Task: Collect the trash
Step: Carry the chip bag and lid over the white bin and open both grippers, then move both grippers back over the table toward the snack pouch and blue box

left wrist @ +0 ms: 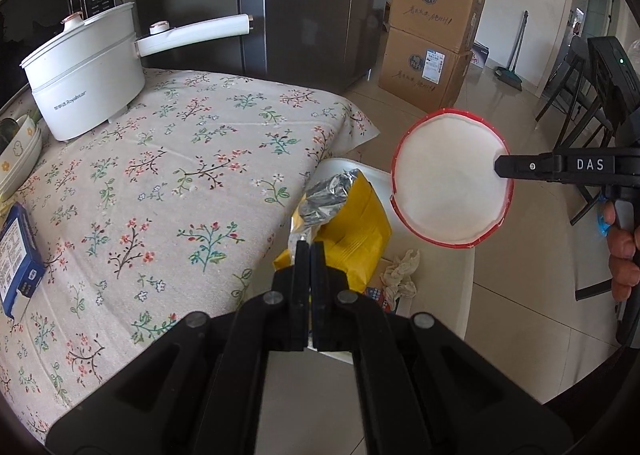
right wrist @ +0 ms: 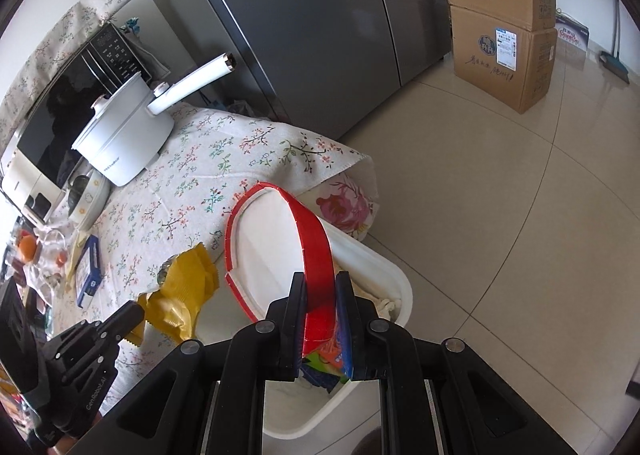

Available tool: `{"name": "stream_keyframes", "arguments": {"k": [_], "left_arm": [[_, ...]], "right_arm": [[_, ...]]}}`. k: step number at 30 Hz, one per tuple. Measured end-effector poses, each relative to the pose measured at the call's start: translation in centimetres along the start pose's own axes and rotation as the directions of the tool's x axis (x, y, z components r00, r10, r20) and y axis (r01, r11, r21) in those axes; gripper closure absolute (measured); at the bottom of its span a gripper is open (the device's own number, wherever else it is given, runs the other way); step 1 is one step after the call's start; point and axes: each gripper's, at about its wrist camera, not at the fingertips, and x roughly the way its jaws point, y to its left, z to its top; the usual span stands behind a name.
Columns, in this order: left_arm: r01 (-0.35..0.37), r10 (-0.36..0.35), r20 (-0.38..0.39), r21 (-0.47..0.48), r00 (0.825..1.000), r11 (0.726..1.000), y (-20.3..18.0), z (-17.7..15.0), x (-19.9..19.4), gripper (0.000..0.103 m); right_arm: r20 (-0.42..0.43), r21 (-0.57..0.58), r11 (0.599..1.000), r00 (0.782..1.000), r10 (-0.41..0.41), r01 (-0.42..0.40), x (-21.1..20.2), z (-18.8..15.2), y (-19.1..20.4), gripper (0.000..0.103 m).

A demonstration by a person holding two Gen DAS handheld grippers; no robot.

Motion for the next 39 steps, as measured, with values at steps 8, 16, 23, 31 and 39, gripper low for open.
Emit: {"name": "stream_keyframes", "arguments": {"k": [8, 16, 23, 31, 39], "left_arm": [[-0.059, 0.059, -0.015, -0.009, 0.998, 0.998, 0.3, -0.5, 1.2, 0.055], [-0.082, 0.083, 0.0, -0.05, 0.997, 0.995, 1.6, -0.4, 0.6, 0.039], [-0.096, 0.097, 0.013, -0.069, 0.995, 0.993, 1.9, -0.3, 0.1, 0.025], [-0.12, 0.121, 0.004, -0.09, 0.993, 0.989, 2.7, -0.3, 0.0, 0.017], [-0.135, 0.138, 0.014, -0.114, 0.99, 0.984, 3.3, -0.2, -0.5, 0.012]], "right_arm": [[-0.019, 0.007, 1.0, 1.0, -0.018, 0.018, 0.1, -0.2, -0.9, 0.088], [-0.03, 0.0, 1.0, 0.999, -0.022, 0.022, 0.3, -0.3, -0.8, 0.088], [-0.04, 0.023, 0.999, 0.999, -0.023, 0.024, 0.4, -0.3, -0.9, 0.085], [-0.017, 0.066, 0.998, 1.0, -0.013, 0.014, -0.1, 0.0, -1.4, 0.042], [-0.013, 0.05, 0.998, 0.999, -0.032, 0.033, -0.2, 0.2, -0.8, 0.035]]}}
